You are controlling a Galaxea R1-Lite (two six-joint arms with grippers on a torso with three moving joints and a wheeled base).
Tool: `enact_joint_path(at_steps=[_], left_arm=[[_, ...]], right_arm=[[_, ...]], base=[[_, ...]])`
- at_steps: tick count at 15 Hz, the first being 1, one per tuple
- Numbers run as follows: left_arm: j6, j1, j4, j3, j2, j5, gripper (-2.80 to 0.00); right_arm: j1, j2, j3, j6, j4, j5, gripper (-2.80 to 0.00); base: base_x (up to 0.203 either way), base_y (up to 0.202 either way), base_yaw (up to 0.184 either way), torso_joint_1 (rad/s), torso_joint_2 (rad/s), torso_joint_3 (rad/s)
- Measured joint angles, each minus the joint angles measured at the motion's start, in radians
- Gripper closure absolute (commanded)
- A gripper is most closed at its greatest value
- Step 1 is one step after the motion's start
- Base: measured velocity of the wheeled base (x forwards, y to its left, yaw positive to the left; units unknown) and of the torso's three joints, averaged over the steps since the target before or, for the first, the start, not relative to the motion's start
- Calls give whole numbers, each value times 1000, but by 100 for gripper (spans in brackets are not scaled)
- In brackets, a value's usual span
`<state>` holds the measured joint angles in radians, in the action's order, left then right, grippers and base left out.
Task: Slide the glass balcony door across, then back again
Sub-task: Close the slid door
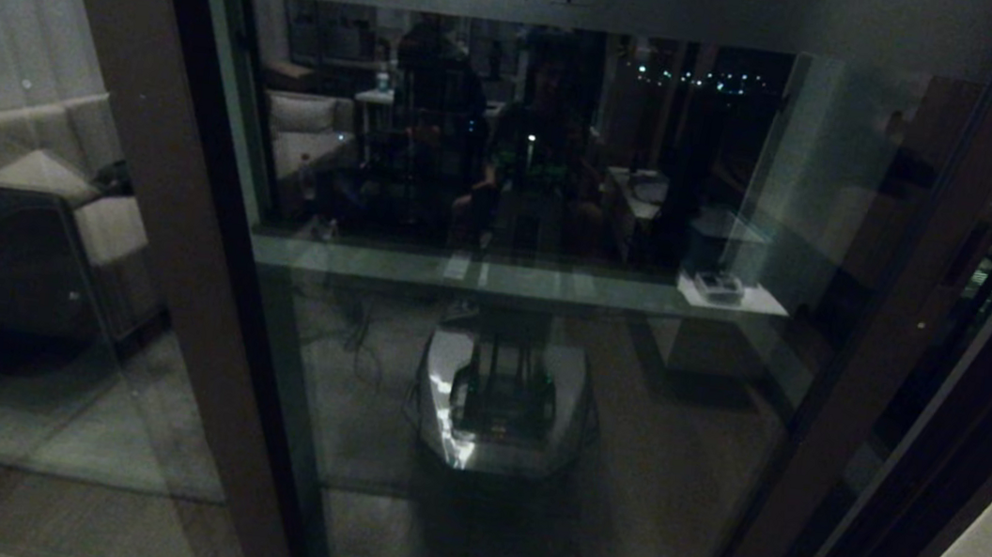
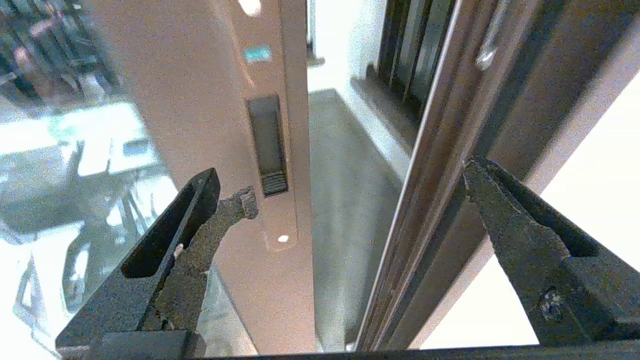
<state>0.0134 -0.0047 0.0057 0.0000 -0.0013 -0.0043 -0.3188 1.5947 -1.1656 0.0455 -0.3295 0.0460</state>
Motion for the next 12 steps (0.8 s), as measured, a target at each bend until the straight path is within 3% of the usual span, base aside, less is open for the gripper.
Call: enact_joint_path(at_steps=[3, 5, 9, 12], left_arm=[[0, 0, 0, 0, 0, 0, 0], [0, 0, 0, 0, 0, 0, 0], [0, 0, 0, 0, 0, 0, 0], [0, 0, 0, 0, 0, 0, 0]], right_arm=[[54, -75, 8, 53, 45, 50, 0], [95, -95, -55, 77, 145, 111, 0], [180, -87, -236, 39, 430, 230, 0], [195, 1, -291, 13, 473, 319, 0]], base=[[0, 0, 0, 0, 0, 0], [0, 0, 0, 0, 0, 0], [0, 0, 0, 0, 0, 0], [0, 0, 0, 0, 0, 0]])
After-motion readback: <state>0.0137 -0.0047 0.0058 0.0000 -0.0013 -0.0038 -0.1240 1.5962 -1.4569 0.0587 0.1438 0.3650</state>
